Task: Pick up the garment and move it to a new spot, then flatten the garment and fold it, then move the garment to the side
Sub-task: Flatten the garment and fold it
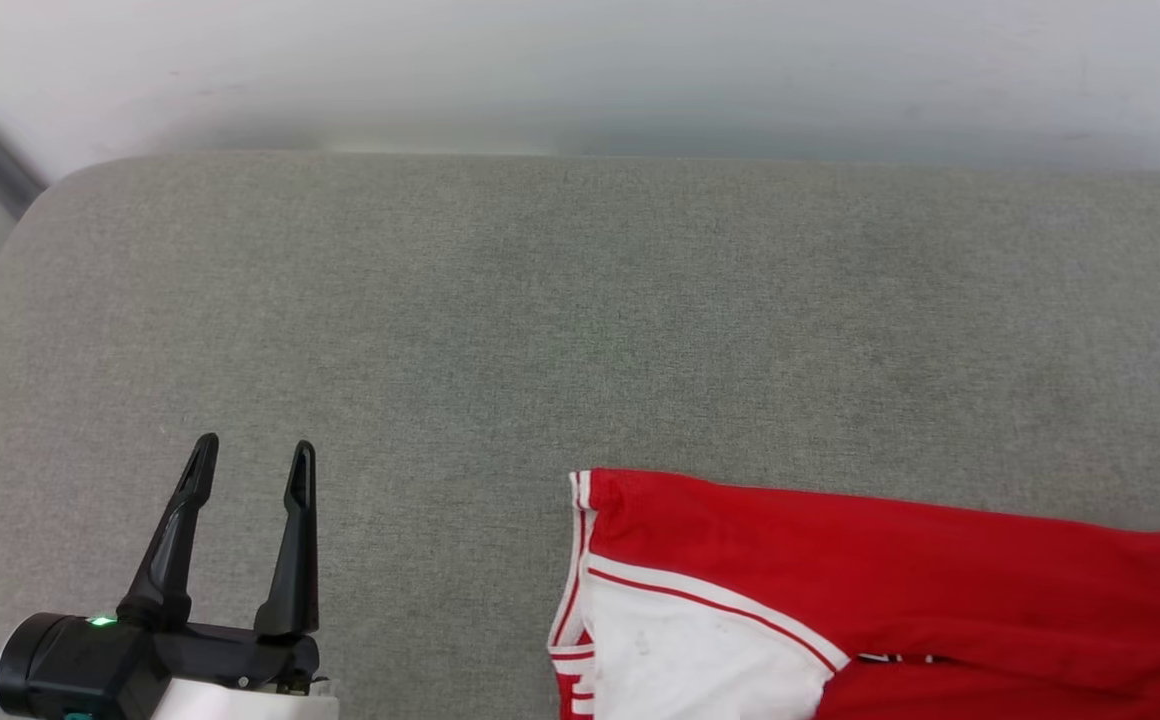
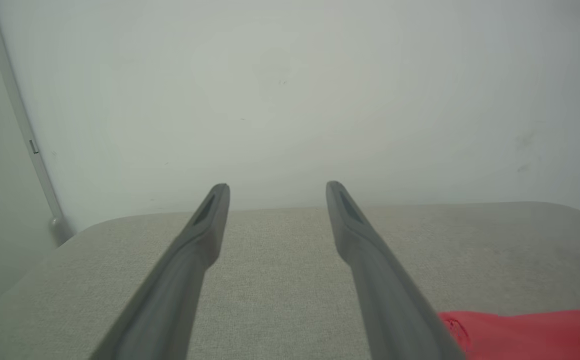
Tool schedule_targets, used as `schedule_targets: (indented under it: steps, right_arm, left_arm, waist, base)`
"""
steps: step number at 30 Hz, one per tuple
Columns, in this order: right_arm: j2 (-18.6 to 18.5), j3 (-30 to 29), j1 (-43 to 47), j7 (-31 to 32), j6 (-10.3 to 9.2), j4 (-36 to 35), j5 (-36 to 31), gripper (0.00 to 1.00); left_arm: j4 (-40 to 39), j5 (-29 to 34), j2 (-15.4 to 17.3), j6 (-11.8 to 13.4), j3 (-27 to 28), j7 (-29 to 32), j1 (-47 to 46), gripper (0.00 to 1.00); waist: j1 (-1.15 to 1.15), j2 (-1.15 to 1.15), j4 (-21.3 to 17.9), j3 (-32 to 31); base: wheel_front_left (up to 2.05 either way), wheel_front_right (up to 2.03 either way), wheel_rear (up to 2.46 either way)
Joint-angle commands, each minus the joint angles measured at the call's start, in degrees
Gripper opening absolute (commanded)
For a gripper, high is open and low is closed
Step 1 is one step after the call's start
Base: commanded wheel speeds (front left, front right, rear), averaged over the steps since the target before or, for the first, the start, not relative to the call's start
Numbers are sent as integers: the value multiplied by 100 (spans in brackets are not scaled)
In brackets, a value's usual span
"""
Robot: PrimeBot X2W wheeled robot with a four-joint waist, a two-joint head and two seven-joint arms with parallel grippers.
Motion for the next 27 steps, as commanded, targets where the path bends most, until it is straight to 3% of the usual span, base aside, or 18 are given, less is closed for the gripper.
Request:
schedule_targets:
  steps: [1,6,17,22,27]
  right_arm:
    - [-9,-76,-86,-33,-10,-38,-61,0]
    - [187,-4,1,172,-8,-381,11,0]
    - [856,893,481,1272,-7,-2113,170,0]
    - [1100,1296,505,1540,-7,-2426,295,0]
    - [1143,1881,459,1517,-7,-2330,934,0]
  left_arm:
    - [5,5,-14,-6,-7,-13,34,100]
    - [12,-26,-19,-6,23,-13,57,100]
    - [51,-40,-71,-6,-31,-13,67,100]
    - [78,-46,-94,-6,-92,-13,21,100]
    - [67,-60,-106,-6,-47,-13,90,100]
  waist:
    - [0,0,-9,-12]
    - [0,0,-45,-66]
    - [0,0,-54,-183]
    - [0,0,43,-240]
    - [0,0,116,-293]
  base:
    - [0,0,0]
    - [0,0,0]
    - [0,0,0]
    - [0,0,0]
    - [0,0,0]
